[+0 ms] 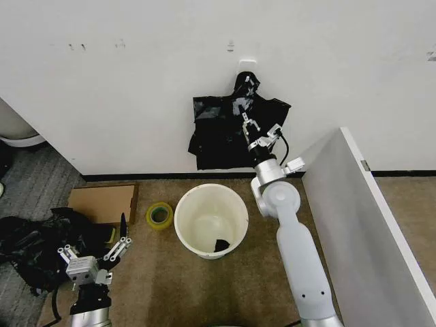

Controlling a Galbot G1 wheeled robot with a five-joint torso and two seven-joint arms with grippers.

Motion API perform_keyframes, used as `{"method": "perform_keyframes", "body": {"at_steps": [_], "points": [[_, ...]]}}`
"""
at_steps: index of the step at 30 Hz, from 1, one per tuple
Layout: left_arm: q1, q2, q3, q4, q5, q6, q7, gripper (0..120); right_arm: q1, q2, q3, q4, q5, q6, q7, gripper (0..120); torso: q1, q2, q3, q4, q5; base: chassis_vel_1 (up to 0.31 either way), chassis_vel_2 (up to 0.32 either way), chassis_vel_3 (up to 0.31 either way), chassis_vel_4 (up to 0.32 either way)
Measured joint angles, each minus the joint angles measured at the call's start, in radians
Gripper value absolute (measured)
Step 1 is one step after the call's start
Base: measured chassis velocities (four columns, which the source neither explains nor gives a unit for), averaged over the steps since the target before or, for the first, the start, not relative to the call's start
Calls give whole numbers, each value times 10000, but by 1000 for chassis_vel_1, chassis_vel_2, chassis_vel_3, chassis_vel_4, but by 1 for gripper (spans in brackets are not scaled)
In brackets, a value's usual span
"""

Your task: Place the garbage bag over the trash bin.

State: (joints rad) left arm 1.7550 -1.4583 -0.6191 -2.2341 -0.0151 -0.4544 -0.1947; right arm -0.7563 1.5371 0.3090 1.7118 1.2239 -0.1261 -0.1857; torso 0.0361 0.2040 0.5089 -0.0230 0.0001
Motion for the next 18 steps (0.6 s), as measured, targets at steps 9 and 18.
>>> {"method": "perform_keyframes", "body": {"at_steps": [9, 18], "points": [[-79, -19, 118, 87, 6, -4, -11, 100, -1493, -746, -403, 1267, -743, 2, -4, 0, 0, 0, 0, 0, 1, 0, 0, 0, 0], [-144, -58, 246, 125, 29, -13, -15, 100, -2919, -1425, -750, 2615, -1951, 129, 66, 0, 0, 1, -1, 0, 0, 0, 0, 0, 0]]}}
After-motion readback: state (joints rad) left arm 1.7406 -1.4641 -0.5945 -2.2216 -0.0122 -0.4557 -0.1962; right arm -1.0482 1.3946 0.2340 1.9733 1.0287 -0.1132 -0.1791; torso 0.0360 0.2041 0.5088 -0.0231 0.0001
